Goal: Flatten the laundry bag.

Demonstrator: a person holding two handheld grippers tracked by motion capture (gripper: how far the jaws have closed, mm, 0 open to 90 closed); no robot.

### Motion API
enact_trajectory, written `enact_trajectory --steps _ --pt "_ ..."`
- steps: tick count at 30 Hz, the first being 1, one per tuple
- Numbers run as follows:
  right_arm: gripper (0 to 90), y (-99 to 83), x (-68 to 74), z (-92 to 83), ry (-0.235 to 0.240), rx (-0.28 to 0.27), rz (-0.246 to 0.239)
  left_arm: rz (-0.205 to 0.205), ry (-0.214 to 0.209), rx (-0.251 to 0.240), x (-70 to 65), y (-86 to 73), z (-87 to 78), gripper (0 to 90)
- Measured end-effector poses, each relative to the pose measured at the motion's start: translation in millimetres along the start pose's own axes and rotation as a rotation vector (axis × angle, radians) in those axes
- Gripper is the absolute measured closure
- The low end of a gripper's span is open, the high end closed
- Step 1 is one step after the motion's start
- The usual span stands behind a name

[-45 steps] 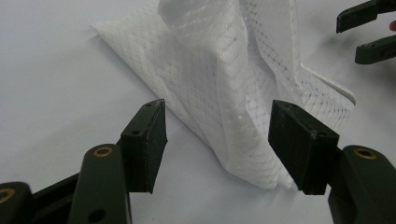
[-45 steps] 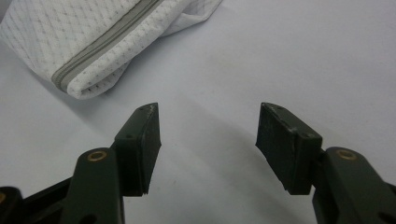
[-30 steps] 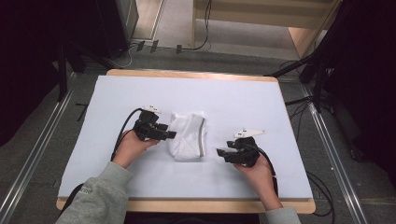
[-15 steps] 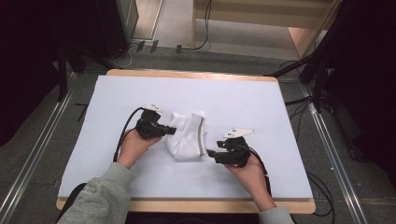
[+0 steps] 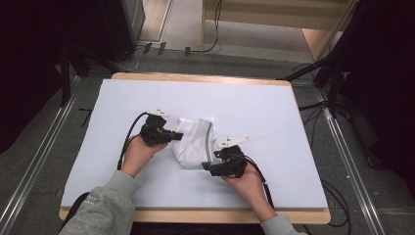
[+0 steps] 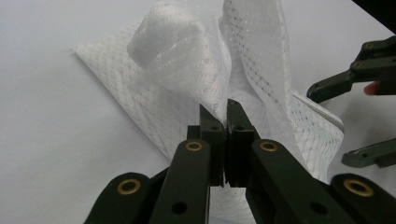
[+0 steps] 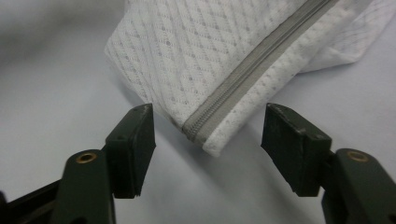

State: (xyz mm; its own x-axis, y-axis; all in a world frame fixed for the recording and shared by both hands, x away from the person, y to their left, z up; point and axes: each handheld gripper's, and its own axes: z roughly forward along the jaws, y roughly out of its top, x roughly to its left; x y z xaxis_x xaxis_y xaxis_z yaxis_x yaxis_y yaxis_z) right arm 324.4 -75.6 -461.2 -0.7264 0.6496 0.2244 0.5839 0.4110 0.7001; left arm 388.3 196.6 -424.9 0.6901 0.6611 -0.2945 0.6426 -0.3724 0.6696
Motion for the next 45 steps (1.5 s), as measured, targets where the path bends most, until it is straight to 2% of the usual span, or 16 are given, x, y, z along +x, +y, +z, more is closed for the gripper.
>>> enact_trajectory --steps 2,3,4,5,6,7,11,19,25,27,29,31,33,36,41,45 --pt "44.1 0.3 -0.7 4.5 0.013 0.001 0.008 0.004 0.001 -0.001 -1.0 -0.2 0.0 89.5" --pt "52.1 0.7 -1.2 7.5 0.024 0.001 0.011 0.004 0.0 0.0 -1.1 -0.4 0.1 89.4" --pt "52.1 0.7 -1.2 7.5 0.024 0.001 0.011 0.001 -0.001 0.001 -0.9 -0.5 0.1 89.4" --pt "57.8 1.1 -1.0 8.4 0.027 0.002 0.016 -0.001 0.002 0.0 -0.9 -0.8 0.0 89.4" --pt "68.3 1.6 -1.5 9.9 0.038 -0.001 0.007 -0.002 -0.001 0.001 -0.2 -0.9 -0.6 89.5" --pt "73.2 1.9 -1.8 10.0 0.044 -0.002 0.002 -0.002 0.003 0.0 0.7 -1.2 -1.8 89.5" --pt "80.1 3.8 -3.1 8.6 0.054 -0.015 0.004 -0.004 0.013 -0.002 4.0 -2.2 -5.8 89.5" --pt "81.4 9.9 -14.9 -5.2 0.046 -0.049 0.033 -0.034 0.02 -0.033 12.2 -5.6 -18.8 89.7" --pt "81.9 15.1 -18.6 -12.3 0.035 -0.058 0.03 -0.051 0.036 -0.047 14.9 -9.8 -23.4 88.3" --pt "81.0 16.2 -21.6 -14.1 0.034 -0.063 0.032 -0.064 0.023 -0.046 16.6 -11.4 -25.3 88.8" --pt "78.9 17.0 -24.7 -15.6 0.037 -0.068 0.041 -0.059 0.016 -0.046 14.9 -11.7 -25.9 90.0" --pt "74.5 17.8 -27.2 -16.0 0.032 -0.064 0.051 -0.045 0.029 -0.037 12.4 -11.5 -25.8 90.0" --pt "74.4 17.9 -28.4 -16.0 0.029 -0.066 0.057 -0.048 0.028 -0.037 12.2 -11.5 -26.1 90.0" --pt "79.8 18.3 -31.4 -18.2 0.026 -0.066 0.057 -0.054 0.025 -0.037 14.5 -12.7 -28.2 90.0" --pt "81.6 20.7 -30.5 -20.6 0.022 -0.069 0.04 -0.06 0.033 -0.041 16.0 -13.2 -31.2 90.0" --pt "83.7 21.7 -32.2 -24.3 0.03 -0.071 0.049 -0.063 0.032 -0.047 17.0 -12.7 -33.1 90.0"
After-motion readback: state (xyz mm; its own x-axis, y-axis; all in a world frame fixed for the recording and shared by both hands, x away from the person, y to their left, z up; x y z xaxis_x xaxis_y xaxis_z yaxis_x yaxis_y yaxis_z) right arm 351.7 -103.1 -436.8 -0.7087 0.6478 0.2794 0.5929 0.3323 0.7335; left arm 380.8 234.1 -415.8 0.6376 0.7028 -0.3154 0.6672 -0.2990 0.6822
